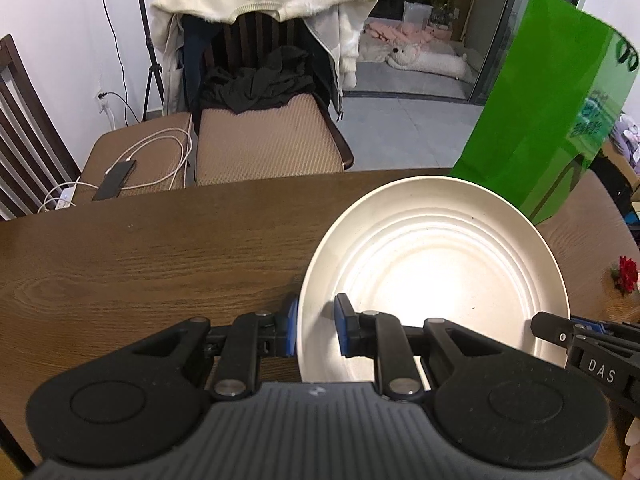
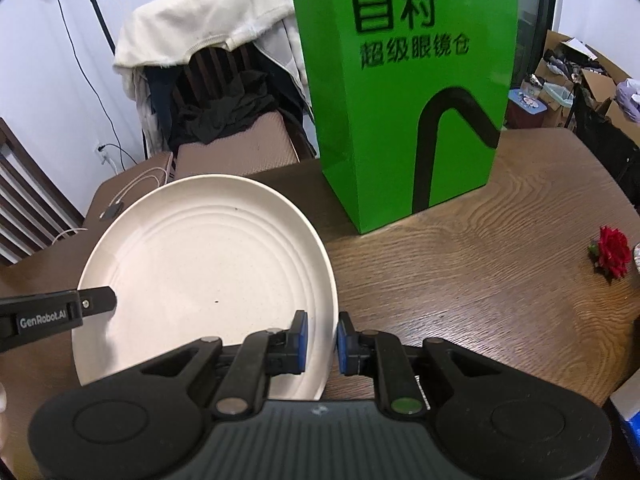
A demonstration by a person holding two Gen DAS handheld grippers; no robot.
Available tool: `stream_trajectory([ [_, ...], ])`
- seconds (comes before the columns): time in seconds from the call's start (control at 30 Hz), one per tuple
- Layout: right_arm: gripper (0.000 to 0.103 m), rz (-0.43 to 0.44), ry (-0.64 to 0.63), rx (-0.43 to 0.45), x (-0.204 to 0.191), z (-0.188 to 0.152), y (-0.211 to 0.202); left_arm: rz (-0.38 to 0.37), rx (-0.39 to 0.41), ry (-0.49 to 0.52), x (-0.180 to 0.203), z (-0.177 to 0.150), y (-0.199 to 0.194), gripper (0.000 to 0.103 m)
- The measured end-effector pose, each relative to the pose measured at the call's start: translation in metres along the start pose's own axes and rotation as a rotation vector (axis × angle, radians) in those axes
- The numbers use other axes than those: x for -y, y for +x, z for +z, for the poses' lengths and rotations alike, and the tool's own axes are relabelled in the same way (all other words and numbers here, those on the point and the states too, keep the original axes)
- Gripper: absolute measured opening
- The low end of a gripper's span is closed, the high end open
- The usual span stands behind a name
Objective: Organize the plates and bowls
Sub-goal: 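Lift the cream plate with both grippers and carry it back toward the bowls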
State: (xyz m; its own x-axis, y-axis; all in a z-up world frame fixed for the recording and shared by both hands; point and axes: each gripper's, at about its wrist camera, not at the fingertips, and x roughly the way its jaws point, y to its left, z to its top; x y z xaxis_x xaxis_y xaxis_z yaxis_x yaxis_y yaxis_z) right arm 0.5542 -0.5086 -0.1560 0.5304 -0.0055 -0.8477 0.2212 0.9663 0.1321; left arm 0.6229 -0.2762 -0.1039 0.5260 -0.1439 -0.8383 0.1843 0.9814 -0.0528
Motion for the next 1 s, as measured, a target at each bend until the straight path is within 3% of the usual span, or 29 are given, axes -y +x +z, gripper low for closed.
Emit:
stream_trajectory([
  [0.43,0.014,0.008,-0.002,0.064,0.013,-0.004,-0.055,-0.017,0.054,0.029,0.02,-0.01,-0.048,0.019],
  [1.0,0.014,-0.02,0.043,0.125,0.019,-0.054,-0.117,-0.075,0.101,0.088,0.027,-0.047,-0.1,0.019],
])
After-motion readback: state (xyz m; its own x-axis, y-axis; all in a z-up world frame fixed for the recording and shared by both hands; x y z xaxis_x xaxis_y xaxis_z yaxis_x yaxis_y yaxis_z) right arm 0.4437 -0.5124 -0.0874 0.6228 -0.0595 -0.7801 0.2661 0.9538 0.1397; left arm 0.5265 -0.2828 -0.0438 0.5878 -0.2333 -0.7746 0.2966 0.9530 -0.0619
